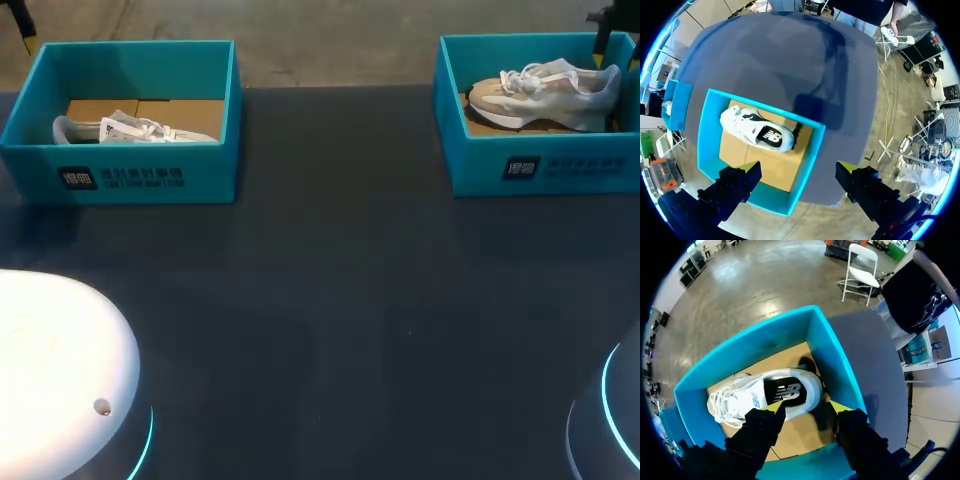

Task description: Take the shoe out of the shoebox, open the shoe tongue, remove and reinsert the insole, then place the shoe into the shoebox

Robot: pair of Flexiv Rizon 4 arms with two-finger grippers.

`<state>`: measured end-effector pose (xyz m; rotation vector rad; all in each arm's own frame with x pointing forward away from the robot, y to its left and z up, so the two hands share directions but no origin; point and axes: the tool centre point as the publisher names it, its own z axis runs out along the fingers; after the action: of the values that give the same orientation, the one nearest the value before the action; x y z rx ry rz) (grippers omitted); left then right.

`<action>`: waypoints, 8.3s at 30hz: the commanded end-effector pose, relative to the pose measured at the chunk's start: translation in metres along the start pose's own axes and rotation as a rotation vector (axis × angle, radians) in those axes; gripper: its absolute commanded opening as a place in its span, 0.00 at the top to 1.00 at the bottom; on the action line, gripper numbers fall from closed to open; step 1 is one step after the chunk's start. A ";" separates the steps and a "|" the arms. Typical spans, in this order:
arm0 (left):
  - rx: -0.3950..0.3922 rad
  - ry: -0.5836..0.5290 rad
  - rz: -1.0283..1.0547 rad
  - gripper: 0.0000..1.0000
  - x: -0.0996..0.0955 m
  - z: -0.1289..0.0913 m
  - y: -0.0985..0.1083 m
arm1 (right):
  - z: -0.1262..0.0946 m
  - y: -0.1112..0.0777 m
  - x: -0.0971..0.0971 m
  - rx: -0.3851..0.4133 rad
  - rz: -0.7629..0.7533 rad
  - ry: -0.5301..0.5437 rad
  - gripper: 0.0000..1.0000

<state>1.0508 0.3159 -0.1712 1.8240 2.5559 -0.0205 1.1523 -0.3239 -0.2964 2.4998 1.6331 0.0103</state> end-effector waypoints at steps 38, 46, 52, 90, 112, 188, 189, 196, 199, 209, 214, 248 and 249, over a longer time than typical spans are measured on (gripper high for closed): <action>-0.002 0.002 0.001 0.00 0.001 0.000 -0.001 | 0.025 0.007 -0.012 0.041 -0.040 -0.014 0.00; -0.002 0.002 0.001 0.00 0.001 0.000 -0.001 | 0.028 0.013 -0.010 0.029 -0.034 -0.003 0.00; -0.002 0.002 0.001 0.00 0.001 0.000 -0.001 | 0.035 0.014 -0.011 0.029 -0.032 -0.005 0.52; -0.002 0.002 0.001 0.00 0.001 0.000 -0.001 | 0.088 0.010 -0.008 0.020 -0.098 -0.142 0.50; -0.002 0.002 0.001 0.00 0.001 0.000 -0.001 | 0.089 0.011 -0.015 0.027 -0.059 -0.178 1.00; -0.002 0.002 0.001 0.00 0.001 0.000 -0.001 | -0.139 -0.045 -0.002 -0.085 -0.221 -0.158 1.00; -0.002 0.002 0.001 0.00 0.001 0.000 -0.001 | -0.142 -0.048 -0.001 -0.091 -0.216 -0.175 1.00; -0.002 0.002 0.001 0.00 0.001 0.000 -0.001 | -0.152 -0.070 0.006 -0.089 -0.182 -0.199 1.00; -0.002 0.002 0.001 0.00 0.001 0.000 -0.001 | -0.157 -0.085 0.016 -0.076 -0.195 -0.222 1.00; -0.002 0.002 0.001 0.00 0.001 0.000 -0.001 | -0.175 -0.136 0.040 -0.061 -0.192 -0.229 1.00; -0.002 0.002 0.001 0.00 0.001 0.000 -0.001 | -0.187 -0.165 0.052 -0.073 -0.200 -0.240 1.00; -0.002 0.002 0.001 0.00 0.001 0.000 -0.001 | -0.232 -0.370 0.160 -0.083 -0.243 -0.288 1.00; -0.002 0.002 0.001 0.00 0.001 0.000 -0.001 | -0.232 -0.374 0.162 -0.077 -0.244 -0.280 1.00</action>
<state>1.0508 0.3159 -0.1712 1.8240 2.5558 -0.0205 0.8648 -0.0081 -0.1302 2.1241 1.7727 -0.2987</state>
